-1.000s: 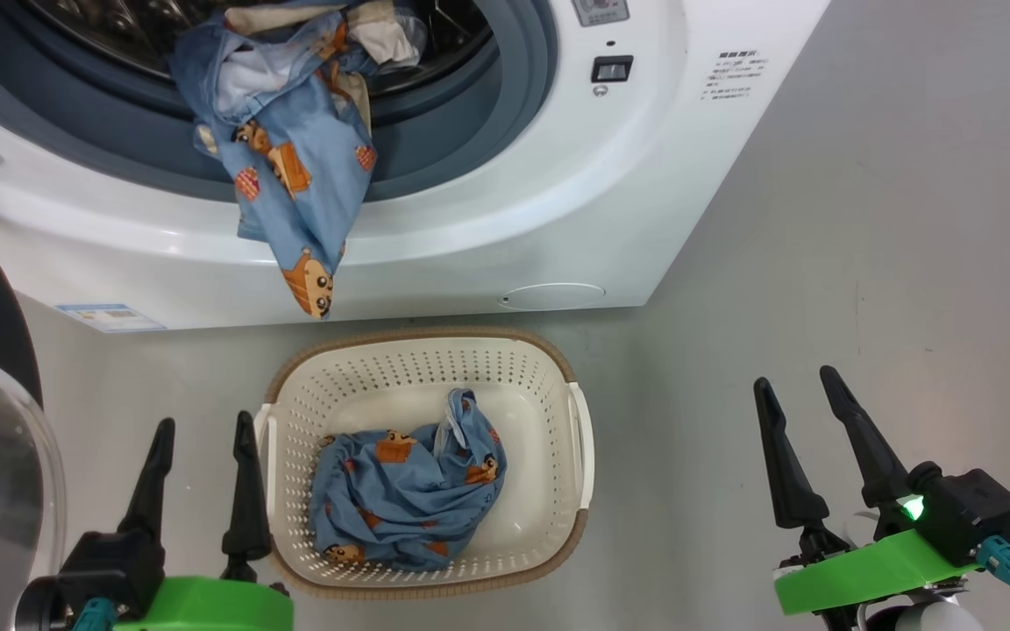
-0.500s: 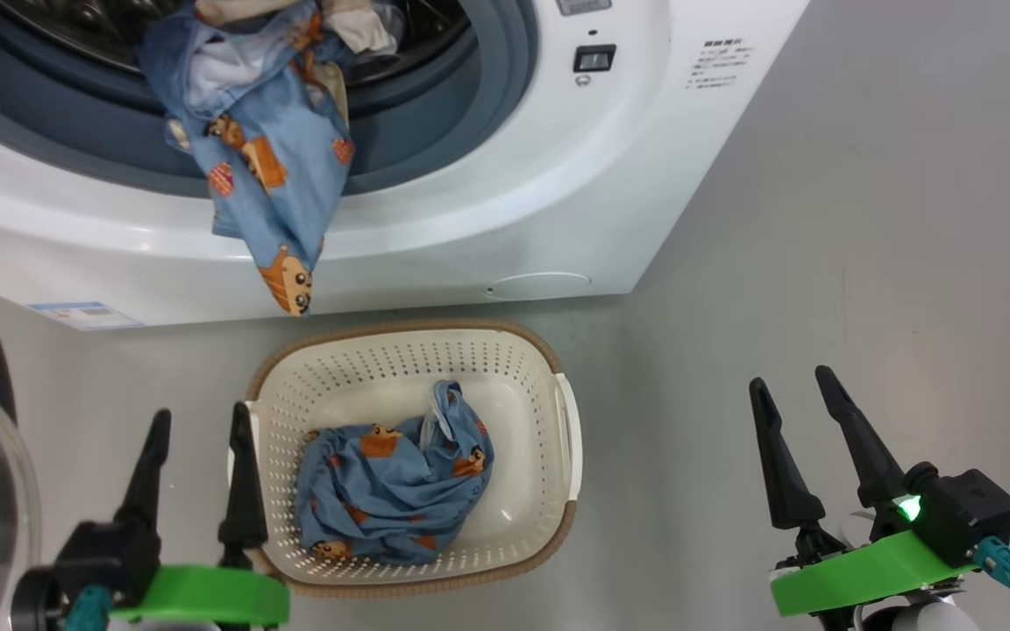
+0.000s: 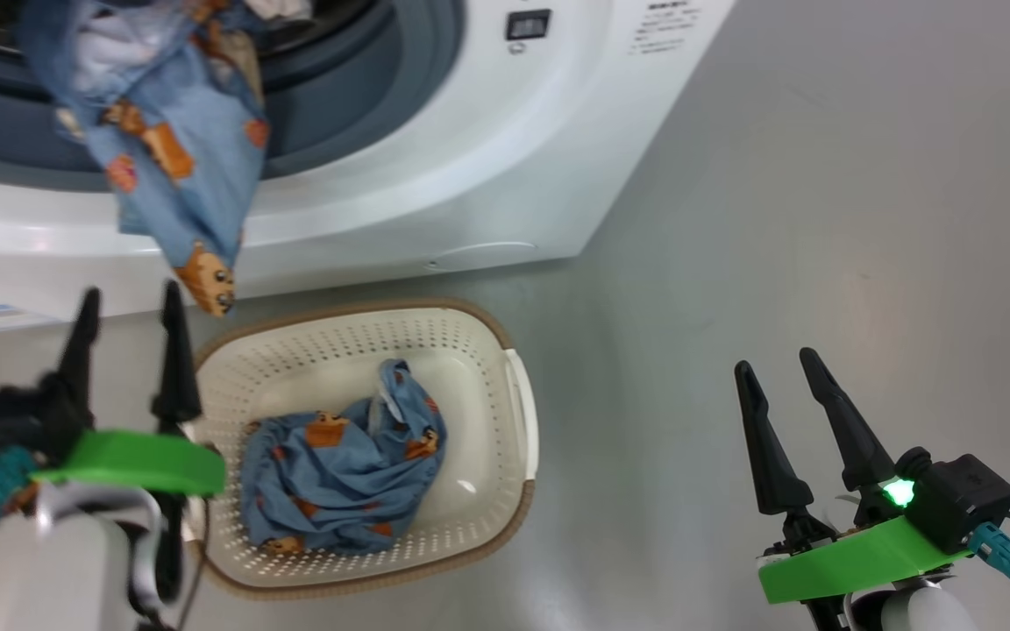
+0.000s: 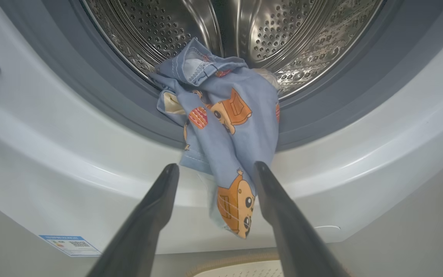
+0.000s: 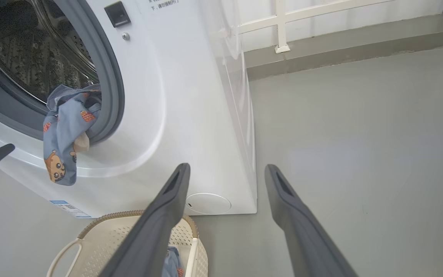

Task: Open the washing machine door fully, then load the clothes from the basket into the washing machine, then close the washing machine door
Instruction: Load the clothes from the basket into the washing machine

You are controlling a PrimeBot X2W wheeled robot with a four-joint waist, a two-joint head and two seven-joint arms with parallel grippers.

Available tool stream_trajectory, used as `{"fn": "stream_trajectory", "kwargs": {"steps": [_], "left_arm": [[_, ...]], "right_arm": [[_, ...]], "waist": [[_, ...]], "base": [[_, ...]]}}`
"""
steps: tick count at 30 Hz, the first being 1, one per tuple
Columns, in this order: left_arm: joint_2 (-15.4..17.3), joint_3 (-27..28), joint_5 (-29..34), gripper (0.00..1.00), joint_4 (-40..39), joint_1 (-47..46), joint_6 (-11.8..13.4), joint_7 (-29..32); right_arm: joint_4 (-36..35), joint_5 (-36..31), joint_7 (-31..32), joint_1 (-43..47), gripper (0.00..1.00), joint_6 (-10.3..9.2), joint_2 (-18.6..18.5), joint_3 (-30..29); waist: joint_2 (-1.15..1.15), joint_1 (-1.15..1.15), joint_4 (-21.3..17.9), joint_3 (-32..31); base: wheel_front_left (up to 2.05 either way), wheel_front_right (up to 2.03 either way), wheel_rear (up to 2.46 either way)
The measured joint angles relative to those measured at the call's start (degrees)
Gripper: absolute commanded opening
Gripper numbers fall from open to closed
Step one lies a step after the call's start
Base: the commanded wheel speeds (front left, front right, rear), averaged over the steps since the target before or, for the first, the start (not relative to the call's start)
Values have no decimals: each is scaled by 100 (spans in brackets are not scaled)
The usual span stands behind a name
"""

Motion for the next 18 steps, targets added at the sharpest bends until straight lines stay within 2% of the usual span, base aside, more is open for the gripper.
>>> {"fn": "stream_trajectory", "kwargs": {"steps": [9, 18], "left_arm": [[321, 222, -114, 100, 689, -699, -171, 0], [437, 339, -97, 100, 1223, -1127, -358, 0]], "right_arm": [[-12, 46, 0, -25, 100, 0, 1, 40], [-60, 37, 0, -113, 100, 0, 1, 71]], "waist": [[0, 0, -299, 236], [0, 0, -446, 437]], "base": [[0, 0, 0], [0, 0, 0]]}}
